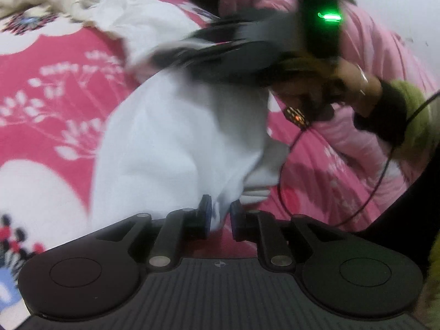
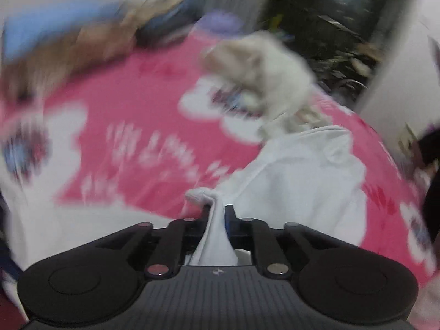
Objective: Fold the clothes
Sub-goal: 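Lift the sweatshirt high with both grippers and shake it out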
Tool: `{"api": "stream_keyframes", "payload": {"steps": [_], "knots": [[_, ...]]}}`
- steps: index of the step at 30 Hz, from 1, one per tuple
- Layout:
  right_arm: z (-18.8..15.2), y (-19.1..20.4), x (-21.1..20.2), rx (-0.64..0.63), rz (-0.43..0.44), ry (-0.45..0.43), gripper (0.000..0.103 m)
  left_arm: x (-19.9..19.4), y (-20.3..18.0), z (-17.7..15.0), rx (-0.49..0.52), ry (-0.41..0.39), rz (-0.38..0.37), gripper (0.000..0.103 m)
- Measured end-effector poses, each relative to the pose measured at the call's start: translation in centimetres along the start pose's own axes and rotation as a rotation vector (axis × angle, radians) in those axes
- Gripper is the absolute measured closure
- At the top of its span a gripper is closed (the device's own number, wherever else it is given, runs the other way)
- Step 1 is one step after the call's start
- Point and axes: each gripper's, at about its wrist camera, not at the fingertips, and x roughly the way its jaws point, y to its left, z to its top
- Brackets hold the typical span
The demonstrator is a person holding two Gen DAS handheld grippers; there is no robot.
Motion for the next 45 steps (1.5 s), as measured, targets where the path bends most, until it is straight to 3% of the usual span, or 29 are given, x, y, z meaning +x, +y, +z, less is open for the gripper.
{"api": "stream_keyframes", "payload": {"steps": [3,6,10,14,17,18,20,24,30,34,39,41,42,43,45], "knots": [[-0.2,-2.8,-3.6,0.191,0.002,-0.087,0.095,-3.6,2.0,1.4,-0.081,-0.131,0.010,0.084],[-0.9,-5.8,-6.2,0.369,0.041,-0.139,0.095,-5.8,3.5,4.1,-0.078,-0.262,0.097,0.075],[-2.2,-8.9,-7.2,0.577,0.111,-0.181,0.095,-3.0,2.9,7.8,0.196,-0.336,0.392,0.068],[-3.2,-10.5,-7.6,0.648,0.134,-0.189,0.096,2.3,2.2,10.3,0.490,-0.315,0.553,0.060],[-3.2,-10.9,-8.3,0.650,0.149,-0.224,0.096,6.4,1.5,10.3,0.755,-0.312,0.725,0.060],[-3.2,-11.0,-8.4,0.647,0.153,-0.229,0.096,7.4,1.4,10.1,0.833,-0.310,0.752,0.060],[-3.1,-11.2,-8.5,0.645,0.163,-0.229,0.096,9.1,1.4,10.3,0.946,-0.294,0.772,0.060],[-2.9,-11.2,-8.6,0.633,0.181,-0.224,0.095,10.1,1.3,11.7,0.980,-0.352,0.774,0.060],[-2.4,-10.8,-9.4,0.597,0.190,-0.223,0.095,11.1,1.7,11.8,1.275,-0.405,0.818,0.052],[-2.6,-10.5,-9.6,0.591,0.182,-0.215,0.095,11.4,2.2,11.5,1.494,-0.365,0.775,0.045],[-2.9,-10.2,-9.9,0.594,0.185,-0.205,0.095,11.9,3.2,11.2,1.771,-0.271,0.721,0.044],[-2.8,-9.9,-10.0,0.583,0.182,-0.205,0.095,12.3,2.7,12.1,1.763,-0.232,0.695,0.047],[-2.8,-9.8,-10.1,0.577,0.179,-0.208,0.095,12.4,2.5,12.5,1.750,-0.214,0.682,0.053],[-2.8,-9.7,-10.3,0.570,0.174,-0.211,0.095,12.4,2.3,12.9,1.736,-0.195,0.671,0.066],[-2.8,-9.4,-10.6,0.555,0.164,-0.216,0.096,12.2,1.7,13.4,1.684,-0.173,0.665,0.079]]}}
